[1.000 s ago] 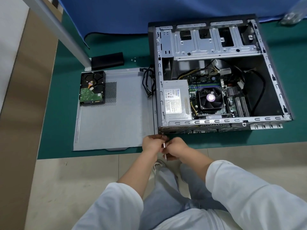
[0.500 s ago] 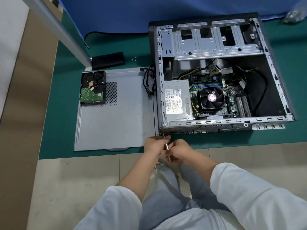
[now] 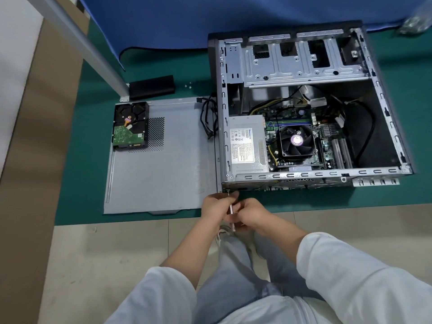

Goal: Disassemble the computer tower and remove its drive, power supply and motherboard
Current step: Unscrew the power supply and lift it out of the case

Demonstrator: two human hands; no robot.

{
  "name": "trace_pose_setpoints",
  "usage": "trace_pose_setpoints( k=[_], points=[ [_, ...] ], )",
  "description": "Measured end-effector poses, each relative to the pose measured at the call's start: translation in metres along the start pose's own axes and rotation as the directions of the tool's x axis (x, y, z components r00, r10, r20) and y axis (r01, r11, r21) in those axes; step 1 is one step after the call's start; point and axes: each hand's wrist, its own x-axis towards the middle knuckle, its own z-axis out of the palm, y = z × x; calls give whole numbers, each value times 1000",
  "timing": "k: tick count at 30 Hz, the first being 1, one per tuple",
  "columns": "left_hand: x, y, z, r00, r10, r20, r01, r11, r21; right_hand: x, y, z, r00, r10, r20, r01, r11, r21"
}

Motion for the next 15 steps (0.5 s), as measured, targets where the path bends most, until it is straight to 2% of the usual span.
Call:
trace_pose_setpoints(
  k=[4,7,10,12,15],
  points=[
    [-1,0,3,998,27,-61,-27,1000,6,-2,1,7,1000,-9,-2,9,999,46],
    [-2,1,3,1000,7,-24,-9,997,-71,-3,0,8,996,16,90,-30,987,156],
    [-6,1,1,1000,-7,30,9,998,-59,-4,-1,2,988,25,154,-54,981,187],
    [-5,-1,1,997,-10,77,14,998,-55,-4,1,-1,992,26,126,-48,984,169],
    [-3,0,1,997,35,71,-36,999,24,-1,3,-1,1000,13,7,-13,995,101]
  ],
)
